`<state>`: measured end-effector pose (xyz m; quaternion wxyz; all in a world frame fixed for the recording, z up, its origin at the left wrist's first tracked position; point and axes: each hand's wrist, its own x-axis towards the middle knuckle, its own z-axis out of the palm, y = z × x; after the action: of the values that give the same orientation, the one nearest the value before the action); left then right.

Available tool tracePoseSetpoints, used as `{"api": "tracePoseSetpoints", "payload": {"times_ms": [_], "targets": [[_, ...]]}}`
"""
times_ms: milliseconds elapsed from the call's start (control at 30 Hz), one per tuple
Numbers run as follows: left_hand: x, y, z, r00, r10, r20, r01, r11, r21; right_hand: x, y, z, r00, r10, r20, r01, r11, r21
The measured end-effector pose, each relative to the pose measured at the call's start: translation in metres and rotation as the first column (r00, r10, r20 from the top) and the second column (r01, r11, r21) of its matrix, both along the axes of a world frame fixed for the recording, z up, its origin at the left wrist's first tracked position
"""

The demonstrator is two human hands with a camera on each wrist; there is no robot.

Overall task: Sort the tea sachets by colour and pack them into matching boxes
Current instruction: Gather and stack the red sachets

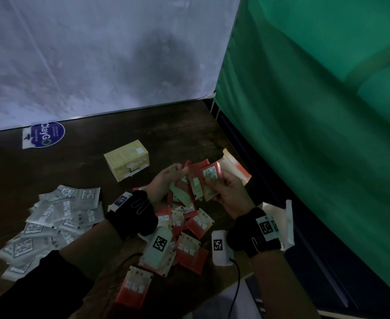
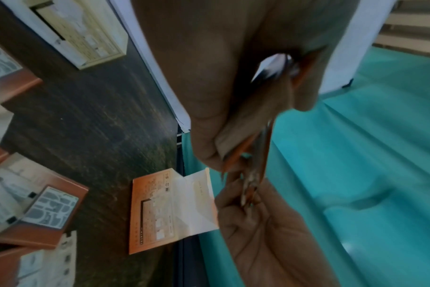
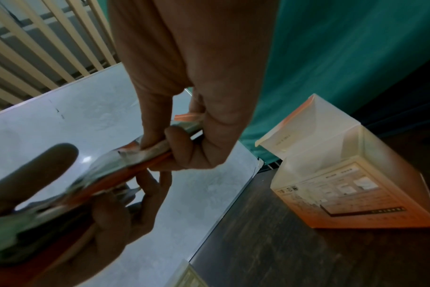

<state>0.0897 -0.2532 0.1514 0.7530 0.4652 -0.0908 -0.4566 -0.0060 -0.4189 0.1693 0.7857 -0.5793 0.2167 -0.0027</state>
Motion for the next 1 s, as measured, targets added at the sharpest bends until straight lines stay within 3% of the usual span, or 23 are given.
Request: {"api": "tracePoseSetpoints", "payload": {"times_ms": [267, 333, 533, 667, 800, 1000], "targets": [[-0.008, -0.003, 0.004, 0.996, 0.092, -0.020, -0.093, 0.989, -0.116, 0.003, -0.001, -0.003, 0.998, -0.062, 0.029, 0.059, 0.993, 0.102], [-0.009, -0.002, 0.006, 0.991, 0.110, -0.076, -0.118, 0.987, -0.107, 0.003, -0.002, -0.003, 0.998, -0.061, 0.028, 0.058, 0.994, 0.091], [-0.006, 0.002, 0.005, 0.990, 0.129, -0.062, -0.132, 0.990, -0.057, 0.002, -0.009, 0.001, 0.999, -0.047, -0.001, 0.047, 0.996, 0.078], [-0.011, 0.001, 0.013, 0.998, 0.042, -0.041, -0.045, 0.996, -0.073, 0.002, -0.006, 0.003, 0.996, -0.083, 0.034, 0.080, 0.994, 0.080], [-0.016, -0.001, 0.014, 0.997, -0.059, 0.048, 0.058, 0.998, 0.032, 0.005, 0.001, 0.002, 0.993, -0.110, 0.046, 0.106, 0.992, 0.069], [-0.010, -0.001, 0.011, 0.993, -0.053, 0.103, 0.040, 0.992, 0.123, 0.002, 0.006, 0.003, 0.974, -0.212, 0.080, 0.206, 0.976, 0.076]]}}
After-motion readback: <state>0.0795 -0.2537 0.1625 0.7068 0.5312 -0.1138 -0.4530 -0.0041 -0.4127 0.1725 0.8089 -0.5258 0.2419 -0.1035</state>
